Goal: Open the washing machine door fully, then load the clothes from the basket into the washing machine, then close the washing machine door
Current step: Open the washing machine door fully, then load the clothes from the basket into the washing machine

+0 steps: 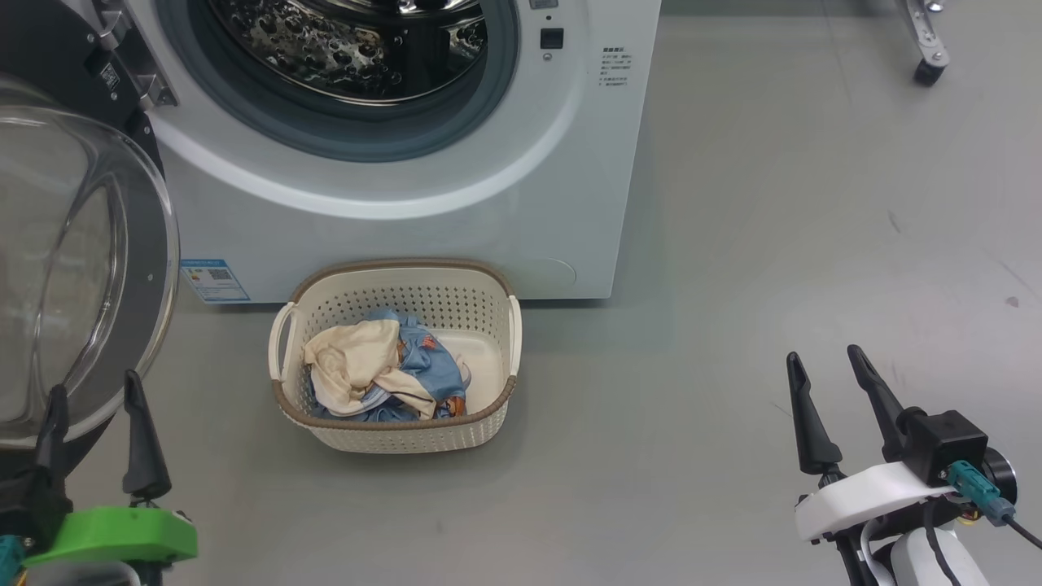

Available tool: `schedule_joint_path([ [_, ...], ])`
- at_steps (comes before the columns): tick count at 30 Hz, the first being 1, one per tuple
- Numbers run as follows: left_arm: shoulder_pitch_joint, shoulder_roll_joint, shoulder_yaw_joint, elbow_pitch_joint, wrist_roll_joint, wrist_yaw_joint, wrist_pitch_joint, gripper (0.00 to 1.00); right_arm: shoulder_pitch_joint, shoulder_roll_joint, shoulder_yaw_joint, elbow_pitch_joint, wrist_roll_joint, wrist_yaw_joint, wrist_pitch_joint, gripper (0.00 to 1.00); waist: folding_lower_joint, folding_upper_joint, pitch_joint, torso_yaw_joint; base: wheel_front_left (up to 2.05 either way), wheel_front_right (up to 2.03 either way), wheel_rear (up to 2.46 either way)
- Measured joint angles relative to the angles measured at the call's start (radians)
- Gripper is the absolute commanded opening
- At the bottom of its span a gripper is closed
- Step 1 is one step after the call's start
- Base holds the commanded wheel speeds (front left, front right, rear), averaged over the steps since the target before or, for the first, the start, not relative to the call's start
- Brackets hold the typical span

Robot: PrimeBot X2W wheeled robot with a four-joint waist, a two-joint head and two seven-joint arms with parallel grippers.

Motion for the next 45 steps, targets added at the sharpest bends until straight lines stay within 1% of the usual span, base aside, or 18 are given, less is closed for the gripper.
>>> schedule_joint_path([
  [7, 0.052, 0.003, -0.104, -0.028, 0.000, 0.000, 0.000, 1.00, 0.011, 0.002, 0.011, -0.015, -0.001, 0.001, 0.000, 1.00, 0.0000, 0.0000, -0.033, -0.043, 0.00, 0.00, 0.00],
  [16, 0.109, 0.006, -0.195, -0.037, -0.009, 0.000, 0.000, 1.00, 0.032, 0.004, -0.005, -0.044, -0.001, 0.000, 0.000, 1.00, 0.0000, 0.0000, -0.058, -0.086, 0.00, 0.00, 0.00],
  [29, 0.134, 0.009, -0.191, -0.049, -0.026, 0.000, 0.000, 1.00, 0.053, 0.007, -0.013, -0.069, -0.002, -0.004, 0.000, 1.00, 0.0000, 0.0000, -0.068, -0.103, 0.00, 0.00, 0.00],
  [39, 0.136, 0.010, -0.180, -0.052, -0.026, 0.000, 0.000, 1.00, 0.056, 0.009, -0.019, -0.076, -0.013, -0.006, 0.000, 1.00, 0.0000, 0.0000, -0.065, -0.101, 0.00, 0.00, 0.00],
  [41, 0.136, 0.010, -0.180, -0.051, -0.026, 0.000, 0.000, 1.00, 0.057, 0.011, -0.019, -0.076, -0.018, -0.014, 0.000, 1.00, 0.0000, 0.0000, -0.064, -0.099, 0.00, 0.00, 0.00],
  [45, 0.136, 0.010, -0.181, -0.050, -0.026, 0.000, 0.000, 1.00, 0.064, 0.013, -0.020, -0.076, -0.018, -0.016, 0.000, 1.00, 0.0000, 0.0000, -0.059, -0.097, 0.00, 0.00, 0.00],
])
